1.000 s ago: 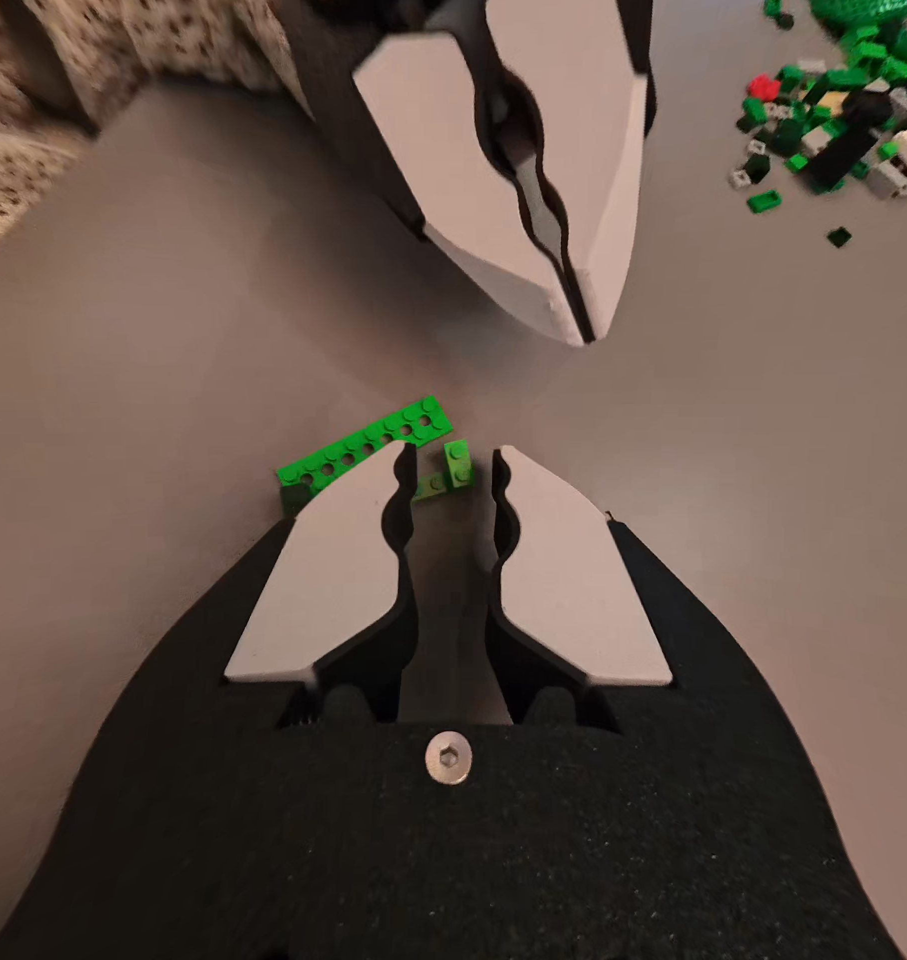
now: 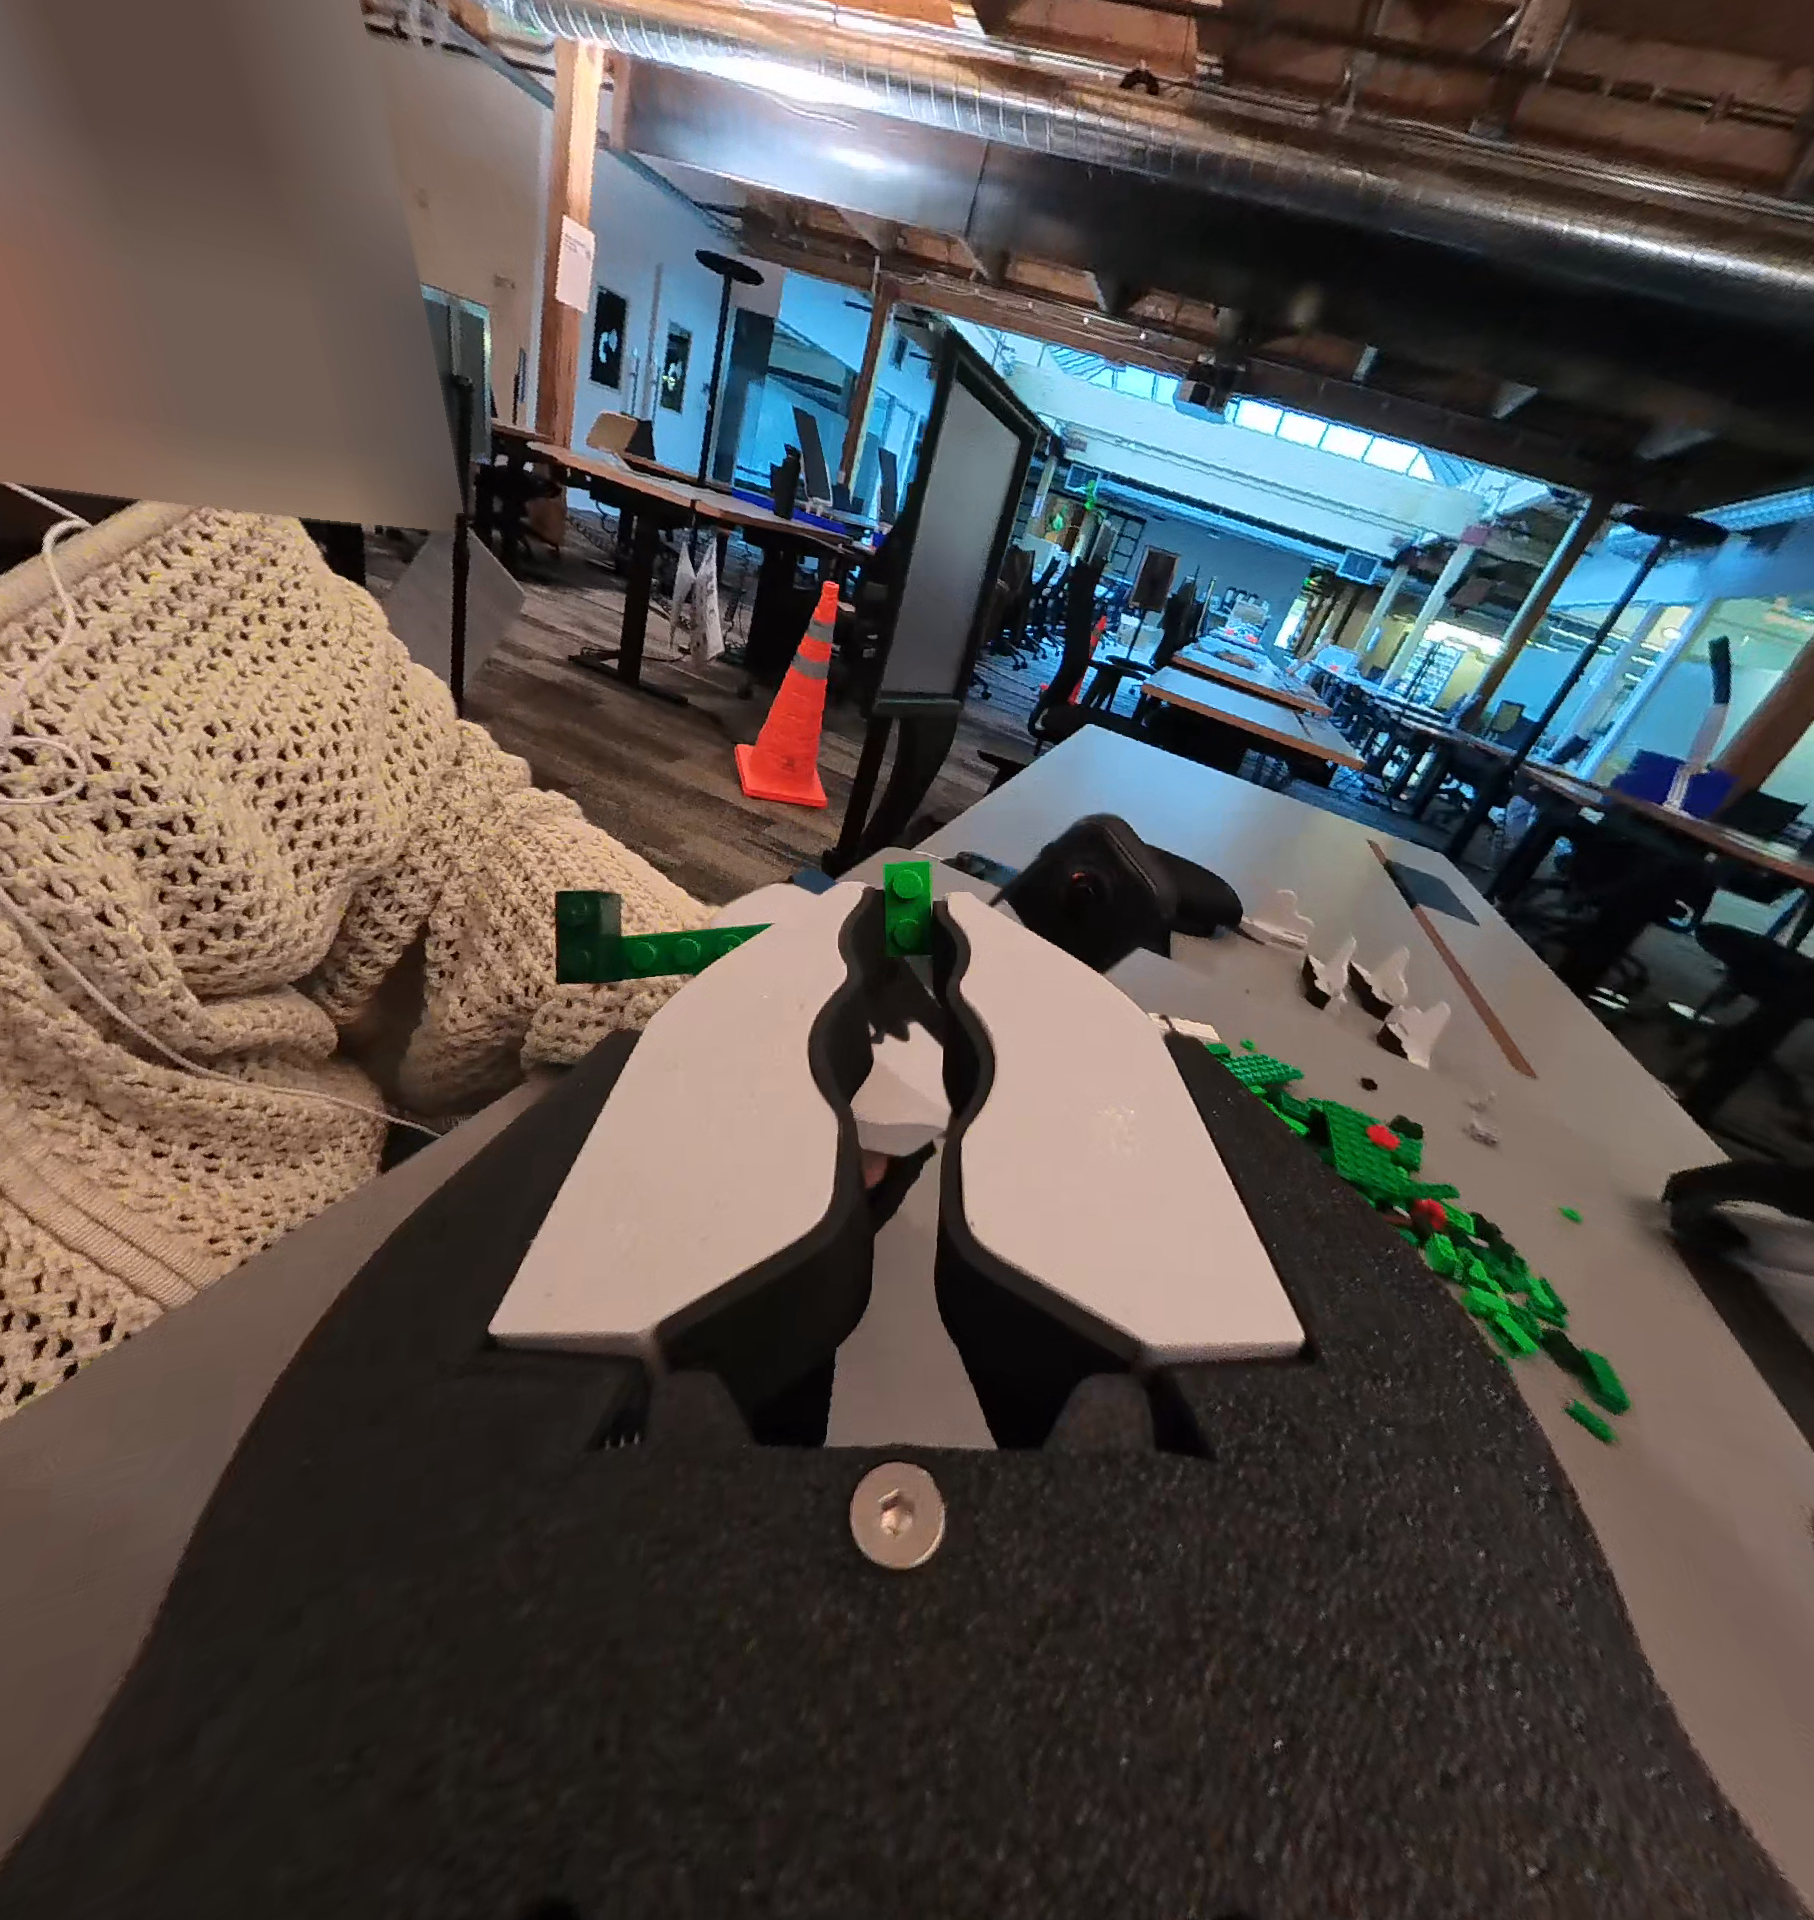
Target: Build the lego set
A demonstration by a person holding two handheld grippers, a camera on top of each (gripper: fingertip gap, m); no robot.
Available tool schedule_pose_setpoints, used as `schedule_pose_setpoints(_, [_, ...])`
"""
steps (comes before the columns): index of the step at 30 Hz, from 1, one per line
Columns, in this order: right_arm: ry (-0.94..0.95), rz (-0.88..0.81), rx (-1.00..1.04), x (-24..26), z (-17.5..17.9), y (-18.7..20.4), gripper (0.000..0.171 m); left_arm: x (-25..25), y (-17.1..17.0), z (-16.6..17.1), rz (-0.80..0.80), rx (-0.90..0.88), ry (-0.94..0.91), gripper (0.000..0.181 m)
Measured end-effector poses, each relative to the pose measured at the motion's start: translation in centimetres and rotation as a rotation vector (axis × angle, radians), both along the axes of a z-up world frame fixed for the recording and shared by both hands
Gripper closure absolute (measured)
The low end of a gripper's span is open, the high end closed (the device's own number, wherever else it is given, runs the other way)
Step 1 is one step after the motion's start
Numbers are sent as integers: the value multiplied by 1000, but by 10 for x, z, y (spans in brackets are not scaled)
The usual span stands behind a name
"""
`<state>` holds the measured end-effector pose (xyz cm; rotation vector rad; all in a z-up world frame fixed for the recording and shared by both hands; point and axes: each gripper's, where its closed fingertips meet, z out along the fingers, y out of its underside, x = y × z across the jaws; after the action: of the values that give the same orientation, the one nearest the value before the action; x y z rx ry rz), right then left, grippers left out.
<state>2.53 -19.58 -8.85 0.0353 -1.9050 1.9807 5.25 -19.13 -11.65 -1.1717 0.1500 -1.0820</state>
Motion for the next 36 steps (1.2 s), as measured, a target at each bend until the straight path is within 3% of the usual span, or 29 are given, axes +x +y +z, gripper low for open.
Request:
schedule_pose_setpoints(7, [-17, 45, 7, 4, -10, -12, 163, 20, -12, 12, -182, 78, -68, 154])
schedule_pose_setpoints(13, [-23, 71, 10, 8, -13, -15, 163, 23, -17, 9, -255, 77, -92, 167])
schedule_pose_setpoints(28, [-1, 67, 0, 7, -10, -9, 159, 15, -11, 4, -233, 40, -116, 175])
schedule_pose_setpoints(33, [14, 45, 5, 5, -8, -6, 150, 6, -8, 4, -184, 29, -128, 177])
schedule_pose_setpoints(36, [28, -25, -3, -3, -4, 1, 135, -7, -5, 4, -85, 24, -114, 177])
